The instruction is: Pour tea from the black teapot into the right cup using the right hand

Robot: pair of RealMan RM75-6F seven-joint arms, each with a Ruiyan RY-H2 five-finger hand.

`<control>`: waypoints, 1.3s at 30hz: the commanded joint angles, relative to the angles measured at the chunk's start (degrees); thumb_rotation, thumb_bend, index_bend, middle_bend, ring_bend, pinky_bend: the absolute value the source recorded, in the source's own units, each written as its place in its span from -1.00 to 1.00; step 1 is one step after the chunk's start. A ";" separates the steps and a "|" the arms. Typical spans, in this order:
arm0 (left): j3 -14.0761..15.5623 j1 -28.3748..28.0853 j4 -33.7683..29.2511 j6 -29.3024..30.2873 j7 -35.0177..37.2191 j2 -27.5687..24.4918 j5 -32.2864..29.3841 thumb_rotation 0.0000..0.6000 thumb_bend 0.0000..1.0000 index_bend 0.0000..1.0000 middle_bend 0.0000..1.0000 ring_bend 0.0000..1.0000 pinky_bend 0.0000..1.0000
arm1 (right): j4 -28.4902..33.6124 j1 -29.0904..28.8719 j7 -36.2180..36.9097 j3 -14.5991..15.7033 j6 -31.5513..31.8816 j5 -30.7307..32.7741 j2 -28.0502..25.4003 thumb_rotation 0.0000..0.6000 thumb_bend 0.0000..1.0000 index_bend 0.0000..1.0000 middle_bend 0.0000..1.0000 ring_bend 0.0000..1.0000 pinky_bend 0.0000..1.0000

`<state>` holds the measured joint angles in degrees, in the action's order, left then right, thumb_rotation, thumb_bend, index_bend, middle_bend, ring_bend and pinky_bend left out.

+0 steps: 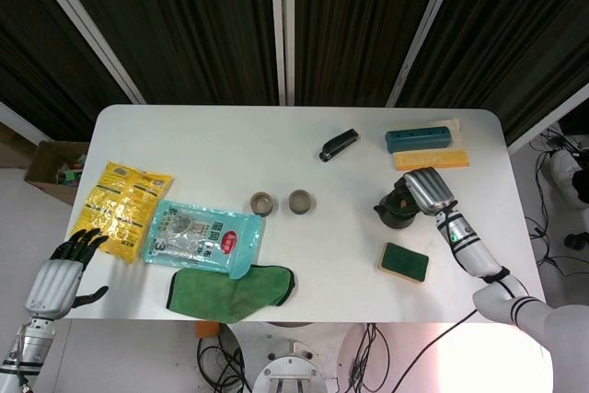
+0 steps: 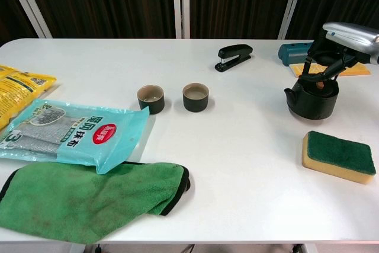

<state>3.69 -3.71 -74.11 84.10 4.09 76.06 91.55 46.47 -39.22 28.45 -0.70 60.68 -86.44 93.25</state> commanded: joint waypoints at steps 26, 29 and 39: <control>-0.10 -0.31 0.04 -0.27 0.20 0.24 0.01 1.00 -0.74 -0.65 -0.83 -0.85 -0.53 | -6.89 1.08 0.87 -1.74 0.93 -0.58 5.62 1.00 -0.77 1.00 1.00 1.00 0.74; -0.02 -0.39 0.09 -0.48 0.18 0.33 0.03 1.00 -0.74 -0.65 -0.83 -0.85 -0.53 | -6.83 1.27 -1.10 -2.15 1.58 -0.40 6.39 0.91 -0.85 1.00 1.00 1.00 0.74; -0.03 -0.10 0.08 0.05 0.27 0.03 -0.04 1.00 -0.74 -0.65 -0.83 -0.85 -0.53 | -7.15 1.66 -3.11 -3.26 1.96 0.44 7.89 0.51 -0.94 1.00 1.00 1.00 0.74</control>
<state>3.66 -3.81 -74.03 84.15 4.37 76.09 91.50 39.33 -37.58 25.34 -3.95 62.63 -86.02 101.14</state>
